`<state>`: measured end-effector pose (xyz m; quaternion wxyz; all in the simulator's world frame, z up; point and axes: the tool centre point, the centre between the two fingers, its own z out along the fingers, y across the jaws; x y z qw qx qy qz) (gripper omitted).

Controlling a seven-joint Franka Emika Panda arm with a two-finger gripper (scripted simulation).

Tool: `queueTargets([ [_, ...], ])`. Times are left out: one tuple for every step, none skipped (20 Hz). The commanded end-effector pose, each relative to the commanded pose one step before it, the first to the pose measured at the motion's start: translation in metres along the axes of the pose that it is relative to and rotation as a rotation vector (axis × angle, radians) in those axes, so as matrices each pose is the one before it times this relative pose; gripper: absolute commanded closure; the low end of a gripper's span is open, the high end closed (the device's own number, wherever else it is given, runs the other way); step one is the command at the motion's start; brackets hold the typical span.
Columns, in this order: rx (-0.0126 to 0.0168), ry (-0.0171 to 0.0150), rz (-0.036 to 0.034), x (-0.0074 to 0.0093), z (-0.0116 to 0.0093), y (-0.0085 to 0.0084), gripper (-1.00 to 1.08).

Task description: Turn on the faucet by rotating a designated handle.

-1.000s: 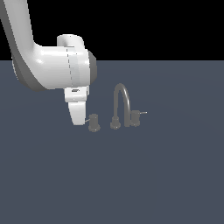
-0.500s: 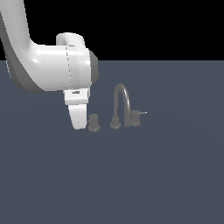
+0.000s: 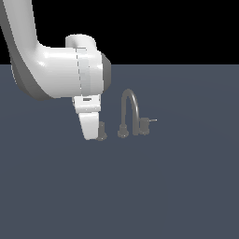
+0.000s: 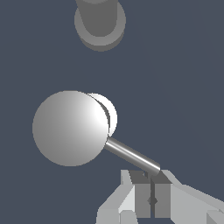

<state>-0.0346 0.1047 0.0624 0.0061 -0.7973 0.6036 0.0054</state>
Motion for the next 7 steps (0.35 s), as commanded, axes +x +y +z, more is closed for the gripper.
queueTargets([
  [-0.00048,0.00838,0.03186,0.02964,-0.00062,-0.00022,1.08],
  [-0.00048,0.00153,0.00542,0.00786,-0.00014,-0.00053,1.08],
  [-0.00048,0.00153,0.00542,0.00785,-0.00014,-0.00054,1.08],
  [-0.00047,0.00152,0.00538,0.0078,-0.00014,-0.00055,1.08],
  [-0.00046,0.00152,0.00538,0.00778,-0.00014,-0.00056,1.08],
  [-0.00044,0.00151,0.00534,0.00772,-0.00014,-0.00059,1.08],
  [0.0,0.0,0.0,0.0,0.0,0.0,1.08],
])
